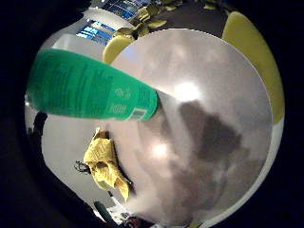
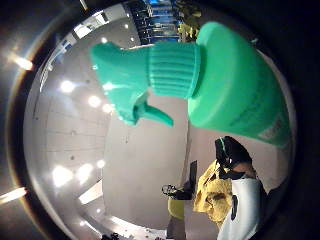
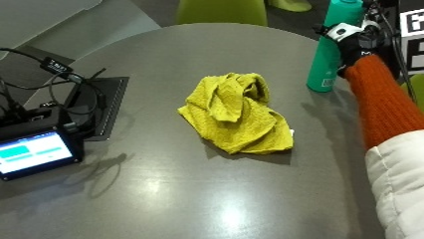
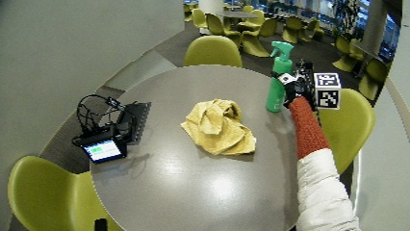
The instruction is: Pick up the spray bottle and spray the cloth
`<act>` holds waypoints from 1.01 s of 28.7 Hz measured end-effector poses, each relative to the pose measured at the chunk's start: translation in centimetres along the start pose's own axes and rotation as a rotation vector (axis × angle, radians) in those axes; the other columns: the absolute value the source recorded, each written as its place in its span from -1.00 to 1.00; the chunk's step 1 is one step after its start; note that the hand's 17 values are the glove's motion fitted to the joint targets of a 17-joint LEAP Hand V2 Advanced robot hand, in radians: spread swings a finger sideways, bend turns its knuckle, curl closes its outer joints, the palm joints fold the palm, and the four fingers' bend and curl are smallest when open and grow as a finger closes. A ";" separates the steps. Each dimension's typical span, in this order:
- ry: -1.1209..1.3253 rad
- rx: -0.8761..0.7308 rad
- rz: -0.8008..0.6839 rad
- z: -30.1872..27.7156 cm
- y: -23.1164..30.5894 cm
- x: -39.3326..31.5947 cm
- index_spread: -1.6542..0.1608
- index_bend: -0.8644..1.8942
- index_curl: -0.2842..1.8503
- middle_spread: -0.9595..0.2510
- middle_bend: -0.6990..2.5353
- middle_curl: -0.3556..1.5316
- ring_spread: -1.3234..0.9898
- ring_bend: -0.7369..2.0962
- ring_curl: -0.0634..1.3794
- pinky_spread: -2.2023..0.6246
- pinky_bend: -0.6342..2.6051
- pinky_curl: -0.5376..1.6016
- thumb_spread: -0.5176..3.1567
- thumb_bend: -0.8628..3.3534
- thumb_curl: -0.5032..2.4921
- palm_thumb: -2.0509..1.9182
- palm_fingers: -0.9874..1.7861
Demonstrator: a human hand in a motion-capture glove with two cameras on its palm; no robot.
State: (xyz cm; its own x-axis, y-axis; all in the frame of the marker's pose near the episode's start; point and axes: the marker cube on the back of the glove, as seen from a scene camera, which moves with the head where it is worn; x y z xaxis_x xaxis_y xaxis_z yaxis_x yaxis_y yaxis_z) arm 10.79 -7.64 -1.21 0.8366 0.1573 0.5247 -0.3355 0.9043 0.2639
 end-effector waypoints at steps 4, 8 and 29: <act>-0.011 0.011 0.007 -0.1 -0.7 0.4 0.40 -0.35 -0.66 0.56 -0.22 -0.28 0.09 -0.08 -0.51 0.66 -0.48 -0.31 -0.32 -0.45 -0.47 0.47 -0.11; -0.090 0.047 0.024 -0.1 -1.1 0.6 0.41 -0.32 -0.66 0.53 -0.13 -0.23 0.08 -0.05 -0.49 0.65 -0.51 -0.32 -0.32 -0.45 -0.44 0.51 -0.02; 0.278 -0.172 -0.427 -1.7 4.9 -4.3 0.56 -0.26 -0.47 0.51 -0.31 -0.22 0.08 -0.12 -0.42 0.58 -0.43 -0.19 -0.31 -0.50 -0.37 0.58 0.25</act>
State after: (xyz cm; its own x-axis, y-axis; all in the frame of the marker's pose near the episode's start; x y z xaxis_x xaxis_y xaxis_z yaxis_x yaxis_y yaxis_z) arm 6.26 -3.24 -3.53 0.9741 -0.1605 0.1594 0.1158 0.9592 0.2581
